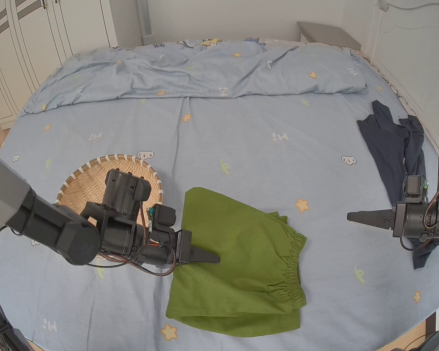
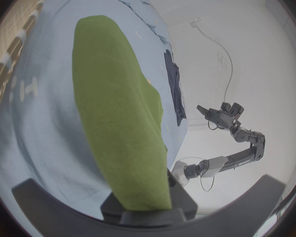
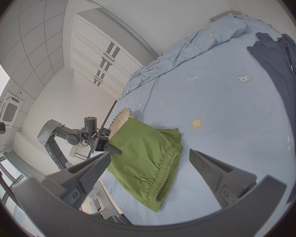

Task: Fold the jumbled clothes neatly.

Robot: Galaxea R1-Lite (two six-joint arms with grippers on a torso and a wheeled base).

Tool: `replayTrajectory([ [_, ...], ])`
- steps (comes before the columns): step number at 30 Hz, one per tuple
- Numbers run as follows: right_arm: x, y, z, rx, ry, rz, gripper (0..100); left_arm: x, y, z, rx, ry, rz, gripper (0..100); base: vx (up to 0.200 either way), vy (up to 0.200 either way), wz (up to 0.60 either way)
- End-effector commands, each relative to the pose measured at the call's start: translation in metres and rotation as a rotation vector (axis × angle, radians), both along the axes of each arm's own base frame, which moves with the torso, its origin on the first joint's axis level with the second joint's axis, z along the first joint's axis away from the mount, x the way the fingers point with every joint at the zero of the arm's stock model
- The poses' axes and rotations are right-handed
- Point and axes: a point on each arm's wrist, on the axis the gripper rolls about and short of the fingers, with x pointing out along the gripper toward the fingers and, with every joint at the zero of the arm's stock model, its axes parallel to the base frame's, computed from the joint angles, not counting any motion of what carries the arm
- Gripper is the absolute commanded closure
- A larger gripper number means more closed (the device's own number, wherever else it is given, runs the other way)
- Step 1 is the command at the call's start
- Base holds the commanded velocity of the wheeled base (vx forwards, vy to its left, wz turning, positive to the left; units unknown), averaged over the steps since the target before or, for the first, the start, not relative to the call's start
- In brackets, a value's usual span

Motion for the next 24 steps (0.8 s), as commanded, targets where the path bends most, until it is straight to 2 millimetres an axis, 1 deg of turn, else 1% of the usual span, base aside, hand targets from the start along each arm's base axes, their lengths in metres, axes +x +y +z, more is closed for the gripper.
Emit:
replayTrajectory([
  [1, 0.001, -0.003, 0.001, 0.000, -0.006, -0.014, 0, 0.013, 0.000, 0.085, 0.106, -0.179, -0.146, 100, 0.000, 0.000, 0.00],
  [2, 0.001, -0.003, 0.001, -0.002, -0.007, -0.016, 0, 0.018, 0.012, 0.103, 0.146, -0.221, -0.168, 100, 0.000, 0.000, 0.00],
  [3, 0.001, -0.003, 0.001, -0.002, -0.007, -0.016, 0, 0.018, 0.018, 0.114, 0.162, -0.245, -0.181, 100, 0.000, 0.000, 0.00],
  [4, 0.001, -0.004, 0.001, -0.004, -0.008, -0.019, 0, 0.017, 0.021, 0.122, 0.172, -0.261, -0.191, 100, 0.000, 0.000, 0.00],
  [5, 0.001, -0.004, 0.001, -0.004, -0.008, -0.019, 0, 0.017, 0.021, 0.122, 0.172, -0.261, -0.191, 100, 0.000, 0.000, 0.00],
  [7, 0.001, -0.003, 0.001, -0.007, -0.009, -0.019, 0, 0.016, 0.031, 0.137, 0.203, -0.278, -0.184, 100, 0.000, 0.000, 0.00],
  [11, 0.001, -0.002, 0.000, -0.007, -0.008, -0.013, 0, 0.019, 0.044, 0.152, 0.227, -0.325, -0.120, 100, 0.000, 0.000, 0.00],
  [12, 0.001, -0.002, 0.000, -0.007, -0.008, -0.013, 0, 0.019, 0.044, 0.152, 0.227, -0.325, -0.120, 100, 0.000, 0.000, 0.00],
  [13, 0.001, -0.002, 0.000, -0.007, -0.008, -0.014, 0, 0.017, 0.053, 0.162, 0.224, -0.362, -0.092, 100, 0.000, 0.000, 0.00],
  [14, 0.001, -0.002, 0.000, -0.007, -0.008, -0.014, 0, 0.015, 0.055, 0.165, 0.223, -0.369, -0.087, 100, 0.000, 0.000, 0.00],
  [17, 0.001, -0.002, 0.000, -0.007, -0.008, -0.016, 0, 0.004, 0.063, 0.181, 0.215, -0.427, -0.068, 100, 0.000, 0.000, 0.00],
  [18, 0.001, -0.002, 0.000, -0.007, -0.008, -0.016, 0, 0.001, 0.065, 0.184, 0.217, -0.437, -0.063, 100, 0.000, 0.000, 0.00],
  [20, 0.001, -0.002, 0.000, -0.007, -0.008, -0.016, 0, -0.004, 0.077, 0.193, 0.218, -0.475, -0.027, 100, 0.000, 0.000, 0.00],
  [21, 0.001, -0.002, 0.000, -0.008, -0.009, -0.015, 0, -0.004, 0.078, 0.193, 0.218, -0.478, -0.023, 100, 0.000, 0.000, 0.00],
  [22, 0.001, -0.002, 0.000, -0.008, -0.009, -0.015, 0, -0.005, 0.085, 0.197, 0.217, -0.496, 0.000, 100, 0.000, 0.000, 0.00],
  [23, 0.001, -0.002, 0.000, -0.008, -0.009, -0.015, 0, -0.005, 0.085, 0.197, 0.217, -0.496, 0.000, 100, 0.000, 0.000, 0.00],
  [24, 0.001, -0.002, 0.000, -0.008, -0.009, -0.012, 0, -0.003, 0.099, 0.202, 0.218, -0.527, 0.053, 100, 0.000, 0.000, 0.00],
])
